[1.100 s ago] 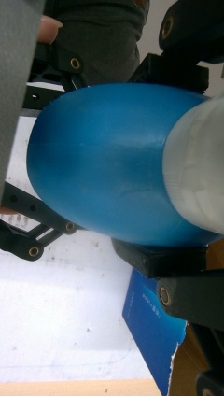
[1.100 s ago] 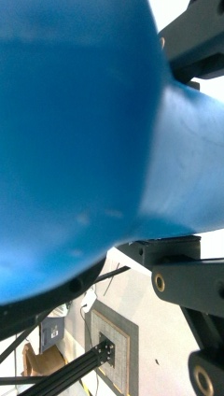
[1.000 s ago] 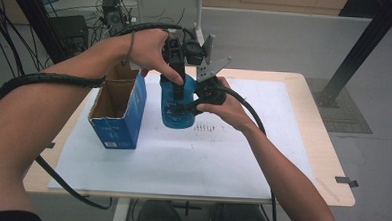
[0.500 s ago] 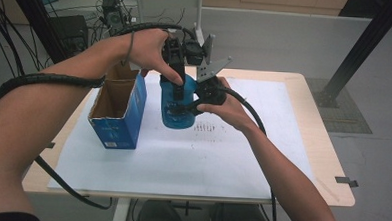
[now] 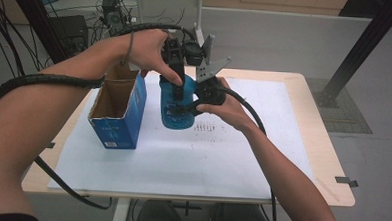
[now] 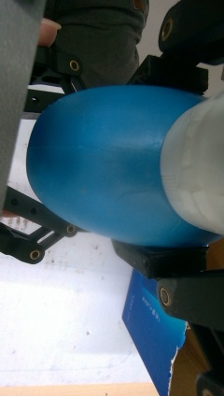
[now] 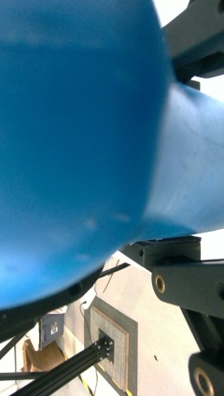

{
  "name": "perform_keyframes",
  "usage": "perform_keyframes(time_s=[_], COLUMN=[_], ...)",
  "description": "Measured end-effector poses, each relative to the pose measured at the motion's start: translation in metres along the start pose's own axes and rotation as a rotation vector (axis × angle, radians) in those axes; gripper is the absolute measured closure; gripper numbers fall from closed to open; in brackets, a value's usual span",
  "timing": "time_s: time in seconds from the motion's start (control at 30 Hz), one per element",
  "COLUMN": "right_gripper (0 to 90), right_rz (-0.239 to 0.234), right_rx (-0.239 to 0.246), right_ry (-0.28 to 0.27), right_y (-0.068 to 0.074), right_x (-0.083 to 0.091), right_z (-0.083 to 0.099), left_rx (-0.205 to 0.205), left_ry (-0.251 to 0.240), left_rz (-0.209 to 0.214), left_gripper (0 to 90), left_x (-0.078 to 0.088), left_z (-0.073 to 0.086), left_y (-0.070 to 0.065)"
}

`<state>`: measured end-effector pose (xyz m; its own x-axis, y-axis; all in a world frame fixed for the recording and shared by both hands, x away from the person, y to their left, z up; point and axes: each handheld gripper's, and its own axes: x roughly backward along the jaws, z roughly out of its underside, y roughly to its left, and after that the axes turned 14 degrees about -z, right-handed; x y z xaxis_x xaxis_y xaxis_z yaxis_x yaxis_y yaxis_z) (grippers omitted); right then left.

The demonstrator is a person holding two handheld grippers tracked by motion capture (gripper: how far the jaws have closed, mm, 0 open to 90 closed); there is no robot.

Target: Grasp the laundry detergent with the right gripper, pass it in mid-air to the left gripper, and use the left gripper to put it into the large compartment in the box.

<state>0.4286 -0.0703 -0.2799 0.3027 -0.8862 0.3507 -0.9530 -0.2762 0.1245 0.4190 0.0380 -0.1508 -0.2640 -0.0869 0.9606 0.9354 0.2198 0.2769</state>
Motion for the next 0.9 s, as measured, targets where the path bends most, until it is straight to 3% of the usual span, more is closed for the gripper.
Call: perform_keyframes(time_s=[0.9], right_gripper=[41.6], right_rz=[-0.001], right_rx=[-0.007], right_ry=[-0.012], right_y=[-0.0015], right_x=[-0.0004], right_z=[-0.0011], left_rx=[0.002], left_ry=[0.004], left_rz=[-0.004], left_gripper=[36.7], left_x=[-0.0012], left_z=[0.0010], left_y=[-0.0001])
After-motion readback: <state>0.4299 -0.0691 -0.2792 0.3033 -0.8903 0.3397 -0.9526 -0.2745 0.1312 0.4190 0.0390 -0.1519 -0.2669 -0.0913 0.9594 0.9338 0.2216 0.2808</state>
